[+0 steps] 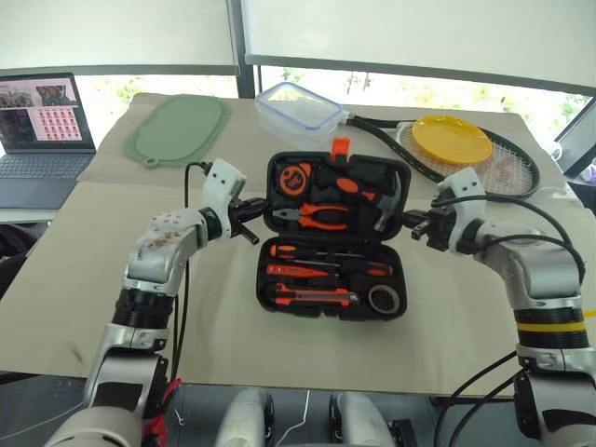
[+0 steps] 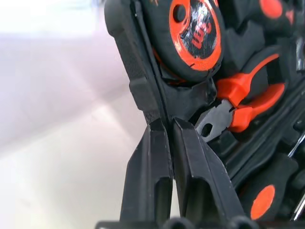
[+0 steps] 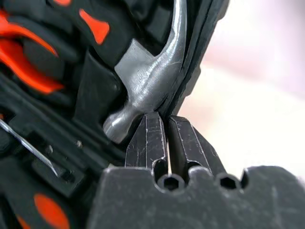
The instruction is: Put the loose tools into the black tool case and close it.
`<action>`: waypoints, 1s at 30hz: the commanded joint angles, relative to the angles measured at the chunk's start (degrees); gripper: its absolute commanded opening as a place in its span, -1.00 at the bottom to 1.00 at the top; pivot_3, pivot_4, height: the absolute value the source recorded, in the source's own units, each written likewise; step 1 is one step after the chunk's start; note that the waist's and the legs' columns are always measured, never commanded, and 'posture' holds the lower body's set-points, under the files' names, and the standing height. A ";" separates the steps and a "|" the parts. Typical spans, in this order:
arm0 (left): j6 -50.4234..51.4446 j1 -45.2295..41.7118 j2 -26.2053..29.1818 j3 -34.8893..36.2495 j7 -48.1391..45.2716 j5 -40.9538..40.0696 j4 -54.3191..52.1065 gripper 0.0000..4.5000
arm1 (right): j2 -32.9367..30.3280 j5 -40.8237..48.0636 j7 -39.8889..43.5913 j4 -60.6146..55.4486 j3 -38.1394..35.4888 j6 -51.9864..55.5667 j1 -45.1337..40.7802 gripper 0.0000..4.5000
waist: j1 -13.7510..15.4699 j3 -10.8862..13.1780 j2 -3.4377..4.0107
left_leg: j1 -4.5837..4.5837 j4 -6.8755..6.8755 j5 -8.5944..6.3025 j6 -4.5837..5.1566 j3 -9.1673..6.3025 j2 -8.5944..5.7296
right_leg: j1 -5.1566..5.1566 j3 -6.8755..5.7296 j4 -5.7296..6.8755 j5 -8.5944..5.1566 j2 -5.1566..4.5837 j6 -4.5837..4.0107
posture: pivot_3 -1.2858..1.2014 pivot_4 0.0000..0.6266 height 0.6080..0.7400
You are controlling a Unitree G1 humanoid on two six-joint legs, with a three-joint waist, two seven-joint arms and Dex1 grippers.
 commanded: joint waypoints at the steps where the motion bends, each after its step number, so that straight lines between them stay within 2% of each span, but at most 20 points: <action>1: -15.19 5.65 -0.64 -1.56 3.58 5.86 -4.43 -1.00 | -1.31 -5.88 -0.02 -7.04 1.57 -16.71 6.82 -0.98 | 0.01 0.00 0.00 | 0.00 -0.02 0.01 -0.03 0.01 -0.03 | 0.00 -0.01 -0.02 -0.01 -0.02 0.03 | 0.03 -0.52 0.98; 6: -25.68 13.22 0.42 -1.57 7.24 10.89 -5.55 -1.00 | -0.54 -10.04 -2.21 -8.52 0.93 -28.89 15.74 -0.98 | -0.12 -0.04 0.03 | 0.08 -0.22 0.00 -0.03 0.06 0.00 | 0.10 -0.04 -0.24 -0.03 -0.11 0.09 | 0.03 -0.52 0.98; 8: -28.97 16.13 0.99 -0.79 8.97 12.49 -6.10 -1.00 | -1.22 -13.38 -3.31 -7.91 1.15 -37.09 19.46 -0.98 | -0.15 -0.04 0.03 | 0.23 -0.22 -0.11 0.15 0.09 0.02 | 0.23 -0.04 -0.25 -0.04 -0.10 0.10 | 0.03 -0.52 0.98; 11: -30.62 19.91 1.37 1.41 11.42 13.21 -7.51 -1.00 | -1.66 -16.57 -4.92 -6.85 0.38 -46.24 24.30 -0.98 | -0.24 -0.05 0.05 | 0.47 -0.34 -0.23 0.35 0.15 0.03 | 0.27 0.03 -0.34 -0.06 -0.12 0.07 | 0.03 -0.52 0.98; 12: -29.76 21.38 1.50 2.36 11.54 12.40 -9.04 -0.84 | -1.98 -17.30 -5.27 -6.68 -0.07 -48.53 25.75 -0.99 | -0.31 -0.05 0.05 | 0.57 -0.38 -0.22 0.33 0.18 0.04 | 0.32 0.07 -0.31 -0.09 -0.12 0.02 | 0.03 -0.52 0.98; 13: -28.72 22.75 1.71 3.09 11.40 11.54 -10.65 -0.68 | -2.20 -17.53 -5.34 -6.64 -0.58 -49.89 26.90 -0.82 | -0.35 -0.05 0.05 | 0.62 -0.37 -0.18 0.26 0.22 0.05 | 0.31 0.11 -0.24 -0.10 -0.11 0.01 | 0.03 -0.52 0.98; 14: -27.28 24.52 2.15 3.71 10.90 10.61 -12.95 -0.60 | -2.43 -17.27 -5.21 -7.13 -1.47 -50.77 28.12 -0.64 | -0.39 -0.05 0.05 | 0.64 -0.37 -0.13 0.22 0.21 0.06 | 0.31 0.12 -0.20 -0.08 -0.09 -0.02 | 0.03 -0.52 0.98; 17: -21.25 29.38 3.63 6.29 9.54 7.50 -20.30 -0.08 | -4.03 -15.87 -4.22 -10.34 -4.33 -51.74 31.81 -0.21 | -0.50 -0.05 0.05 | 0.74 -0.37 -0.10 0.18 0.23 0.13 | 0.32 0.15 -0.09 -0.10 -0.06 -0.08 | 0.03 -0.52 0.98; 20: -9.97 34.45 6.70 10.22 6.33 -0.25 -28.82 0.36 | -6.88 -12.03 -0.76 -15.59 -8.27 -49.47 36.51 0.24 | -0.50 -0.05 0.06 | 0.73 -0.37 -0.11 0.19 0.29 0.14 | 0.23 0.24 -0.03 -0.12 -0.10 -0.08 | 0.03 -0.52 0.98; 22: -1.22 37.05 10.97 15.44 2.53 -8.39 -32.56 0.65 | -10.31 -5.29 5.50 -19.92 -10.94 -43.62 41.73 0.49 | -0.39 -0.04 0.05 | 0.84 -0.42 -0.11 0.19 0.29 0.17 | 0.34 0.27 -0.04 -0.12 -0.11 -0.07 | 0.03 -0.52 0.98; 24: 4.32 37.32 14.21 19.26 0.44 -13.14 -33.01 0.65 | -13.49 0.92 11.97 -23.81 -12.78 -38.92 47.29 0.49 | -0.13 -0.05 0.04 | 0.88 -0.43 -0.10 0.18 0.25 0.21 | 0.36 0.25 -0.01 -0.15 -0.09 -0.11 | 0.03 -0.52 0.98; 26: 5.79 33.86 17.12 19.18 -1.65 -13.52 -28.18 0.65 | -15.59 5.37 16.34 -26.58 -13.25 -36.04 50.89 0.49 | 0.01 -0.04 0.03 | 1.01 -0.44 -0.10 0.17 0.16 0.24 | 0.54 0.12 -0.01 -0.26 -0.10 -0.19 | 0.03 -0.52 0.98; 28: 4.14 28.46 19.40 15.16 -4.05 -10.21 -21.07 0.69 | -16.91 7.96 19.30 -28.42 -12.36 -33.62 52.63 0.25 | 0.24 -0.04 0.04 | 1.36 -0.43 -0.11 0.16 0.10 0.24 | 0.93 -0.01 -0.07 -0.39 -0.09 -0.27 | 0.03 -0.52 0.98; 30: 1.06 21.94 19.88 9.97 -6.89 -6.74 -13.41 0.46 | -17.93 8.35 21.69 -29.42 -10.42 -32.61 52.85 0.05 | 0.43 -0.04 0.04 | 1.53 -0.42 -0.11 0.15 0.08 0.18 | 1.11 -0.04 -0.08 -0.65 -0.09 -0.57 | 0.03 -0.52 0.98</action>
